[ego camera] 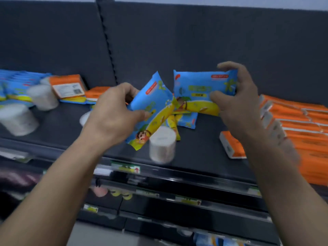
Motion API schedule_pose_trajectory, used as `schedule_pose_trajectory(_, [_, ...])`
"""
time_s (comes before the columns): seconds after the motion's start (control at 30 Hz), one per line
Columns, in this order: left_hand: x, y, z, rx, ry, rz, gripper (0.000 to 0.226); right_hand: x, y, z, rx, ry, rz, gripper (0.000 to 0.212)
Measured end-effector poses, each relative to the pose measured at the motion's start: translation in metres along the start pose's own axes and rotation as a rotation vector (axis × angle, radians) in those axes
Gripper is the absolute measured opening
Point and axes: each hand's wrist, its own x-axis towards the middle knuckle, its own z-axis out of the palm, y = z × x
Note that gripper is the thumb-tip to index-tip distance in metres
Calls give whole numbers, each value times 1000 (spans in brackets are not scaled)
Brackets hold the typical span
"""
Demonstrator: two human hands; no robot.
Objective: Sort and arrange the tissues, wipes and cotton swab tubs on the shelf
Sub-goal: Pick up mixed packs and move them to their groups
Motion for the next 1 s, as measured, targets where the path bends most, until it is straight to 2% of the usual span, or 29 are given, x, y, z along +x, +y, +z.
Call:
schedule_pose_trajectory(0.1, [-21, -37, -49, 32, 61, -51, 25, -13, -22, 54, 53, -91, 5, 33])
schedule_pose_trajectory(0.2, [-46, -72, -98, 31, 109, -102, 24, -30, -43, 112, 69, -172, -17, 29])
schedule_pose_trajectory(0.4, [-95, -144, -188, 69, 200, -230, 26, -67, -83, 228, 79, -312, -50, 32])
schedule_pose_trajectory(0.57, [-135, -200, -254, 120, 328, -342, 26, -94, -111, 319, 122, -493, -88, 37])
schedule_pose_trajectory(0.83, [-149, -257, -313, 168, 422, -486, 26, -103, -129, 431, 134, -696, -156, 33])
schedule_pose_trajectory(1.0, [-116, -292, -337, 273, 420, -526, 25, -84, -125, 495, 136, -705, -163, 33])
